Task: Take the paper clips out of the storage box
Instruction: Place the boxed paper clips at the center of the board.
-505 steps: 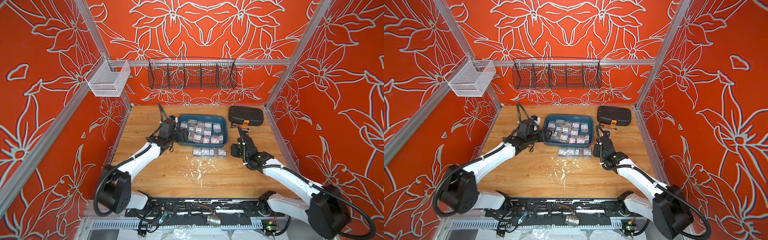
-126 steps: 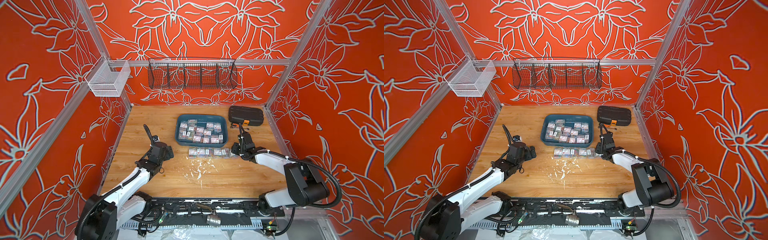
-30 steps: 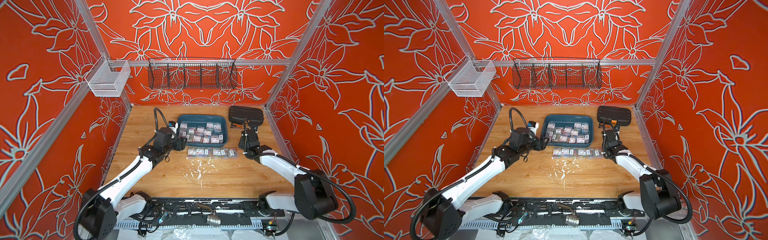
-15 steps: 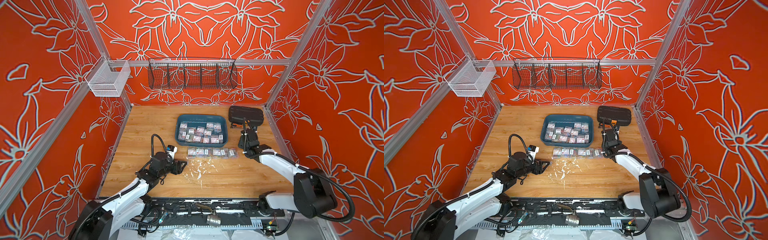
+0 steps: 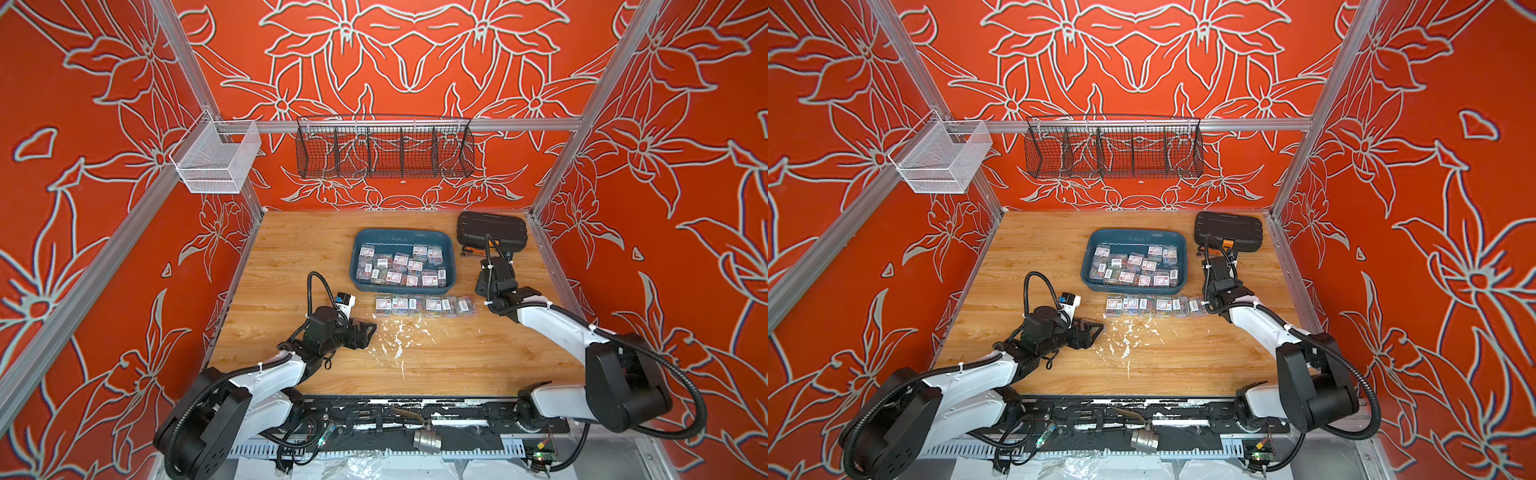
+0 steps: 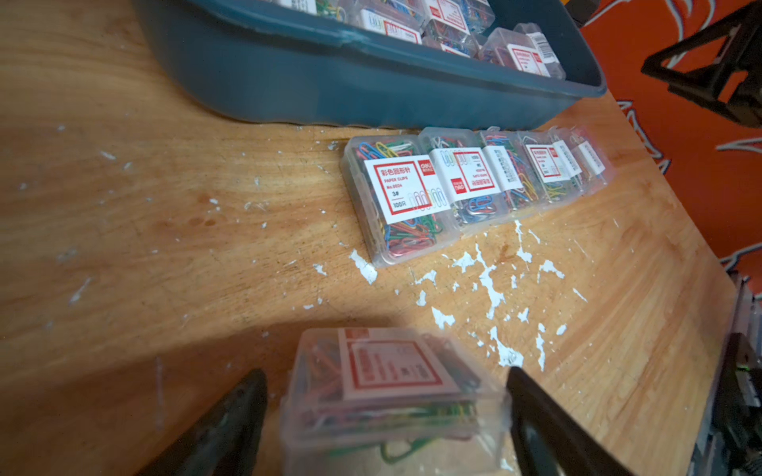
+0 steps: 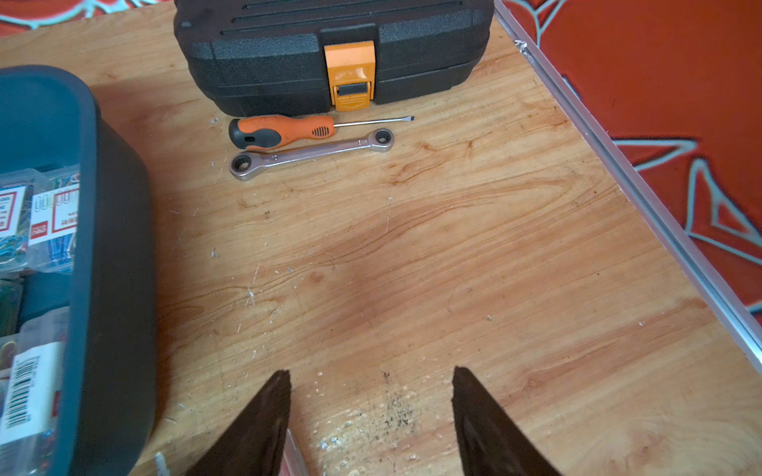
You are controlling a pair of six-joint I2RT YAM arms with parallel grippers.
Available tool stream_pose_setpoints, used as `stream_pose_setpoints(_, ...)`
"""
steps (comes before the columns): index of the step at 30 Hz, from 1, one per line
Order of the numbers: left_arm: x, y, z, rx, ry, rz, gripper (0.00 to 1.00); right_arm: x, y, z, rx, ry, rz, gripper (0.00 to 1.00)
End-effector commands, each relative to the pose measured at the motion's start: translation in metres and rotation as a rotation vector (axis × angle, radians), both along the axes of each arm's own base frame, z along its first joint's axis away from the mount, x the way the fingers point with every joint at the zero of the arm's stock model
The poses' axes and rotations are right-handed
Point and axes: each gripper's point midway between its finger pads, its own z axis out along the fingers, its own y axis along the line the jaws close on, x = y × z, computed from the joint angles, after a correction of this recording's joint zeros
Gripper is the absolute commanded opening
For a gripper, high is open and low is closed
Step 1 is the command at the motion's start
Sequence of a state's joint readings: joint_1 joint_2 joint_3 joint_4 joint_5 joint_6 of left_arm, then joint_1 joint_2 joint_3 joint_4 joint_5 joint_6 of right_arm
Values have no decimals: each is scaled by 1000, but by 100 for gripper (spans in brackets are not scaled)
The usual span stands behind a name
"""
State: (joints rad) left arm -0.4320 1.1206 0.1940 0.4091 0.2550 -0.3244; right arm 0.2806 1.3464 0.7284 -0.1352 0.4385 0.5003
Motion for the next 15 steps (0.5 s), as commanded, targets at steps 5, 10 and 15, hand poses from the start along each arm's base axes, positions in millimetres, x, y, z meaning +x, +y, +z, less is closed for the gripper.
stream_pose_setpoints(5, 6, 15, -3, 20, 55, 124, 97, 2, -2, 5, -4, -4, -5, 65)
stream_pose_setpoints(10, 1, 33, 8, 19, 96, 241, 98, 1, -2, 6, -2, -9, -7, 65)
stream_pose_setpoints(15, -12, 46, 23, -65, 152, 357, 98, 2, -1, 5, -4, -3, -4, 65)
